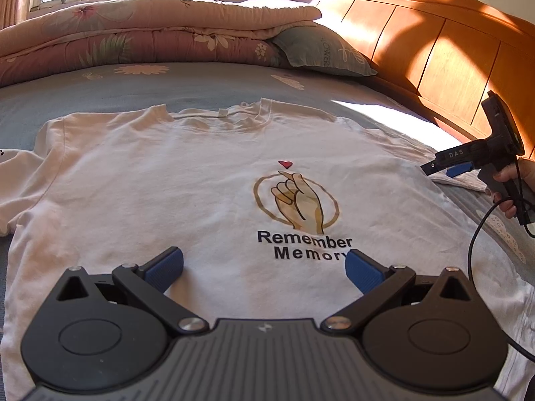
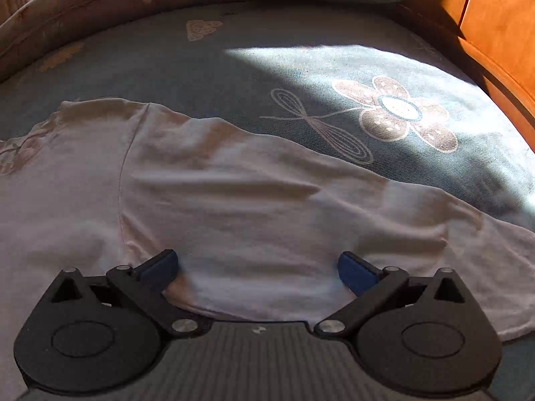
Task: Fold clothes
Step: 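Smooth the folded sleeve along the shirt with the right gripper, then sweep the open right gripper along the folded side of the shirt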
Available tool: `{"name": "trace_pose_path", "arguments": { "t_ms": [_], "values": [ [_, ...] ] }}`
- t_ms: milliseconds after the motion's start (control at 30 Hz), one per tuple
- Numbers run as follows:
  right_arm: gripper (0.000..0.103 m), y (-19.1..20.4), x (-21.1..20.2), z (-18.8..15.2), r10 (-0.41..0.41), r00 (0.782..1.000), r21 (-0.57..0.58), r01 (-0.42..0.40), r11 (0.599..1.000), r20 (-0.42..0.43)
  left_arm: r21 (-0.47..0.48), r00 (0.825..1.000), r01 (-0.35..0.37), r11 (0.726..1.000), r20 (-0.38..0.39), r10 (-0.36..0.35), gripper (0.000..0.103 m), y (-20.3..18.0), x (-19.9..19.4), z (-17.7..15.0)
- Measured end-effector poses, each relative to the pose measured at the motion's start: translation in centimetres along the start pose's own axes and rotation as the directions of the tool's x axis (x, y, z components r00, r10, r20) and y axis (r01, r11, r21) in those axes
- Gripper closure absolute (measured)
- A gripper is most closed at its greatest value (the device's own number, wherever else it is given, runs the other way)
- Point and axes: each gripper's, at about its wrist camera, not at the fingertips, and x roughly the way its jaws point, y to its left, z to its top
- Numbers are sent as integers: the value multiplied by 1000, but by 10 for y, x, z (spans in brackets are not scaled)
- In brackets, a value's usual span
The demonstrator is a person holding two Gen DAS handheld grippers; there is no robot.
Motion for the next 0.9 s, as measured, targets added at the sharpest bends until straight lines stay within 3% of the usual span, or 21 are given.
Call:
{"name": "trace_pose_path", "arguments": {
  "t_ms": [167, 233, 300, 367, 433, 500, 533, 600, 733, 867, 900],
  "values": [
    [0, -24, -19, 2, 15, 997, 32, -12, 999, -76, 5, 1000, -4, 1000, -3, 4, 1, -1, 1, 1],
    [0, -27, -28, 19, 93, 995, 91, -90, 992, -28, 0, 1000, -1, 1000, -3, 1, 1, 0, 1, 1],
    [0, -23, -32, 39, 213, 977, 145, -213, 966, 19, -8, 1000, 4, 1000, -2, -4, 1, 1, 0, 2],
    [0, -6, -23, 62, 367, 930, 154, -368, 917, 34, -32, 1000, 11, 999, -1, -11, 1, 4, -1, 4],
    [0, 20, -9, 82, 497, 868, 127, -496, 859, 27, -76, 999, 32, 997, -1, -32, 1, 8, -4, 7],
    [0, 46, 10, 97, 577, 817, 106, -573, 813, -9, -122, 998, 64, 990, 1, -64, 1, 15, -7, 10],
    [0, 56, 21, 100, 594, 803, 112, -587, 802, -45, -129, 998, 67, 989, 2, -67, 1, 17, -8, 10],
    [0, 73, 47, 104, 528, 841, 79, -522, 849, -123, -122, 999, 51, 991, -3, -52, 1, 19, -8, 10],
    [0, 80, 72, 111, 391, 919, -27, -393, 919, -50, -94, 999, 32, 995, -18, -34, 1, 17, -6, 10],
    [0, 74, 67, 118, 294, 956, 29, -294, 955, -8, -37, 999, 9, 999, -31, -10, 1, 9, -12, 13],
    [0, 69, 60, 115, 307, 952, 40, -306, 951, -9, -16, 999, 7, 1000, -32, -7, 1, 5, -16, 14]
  ]
}}
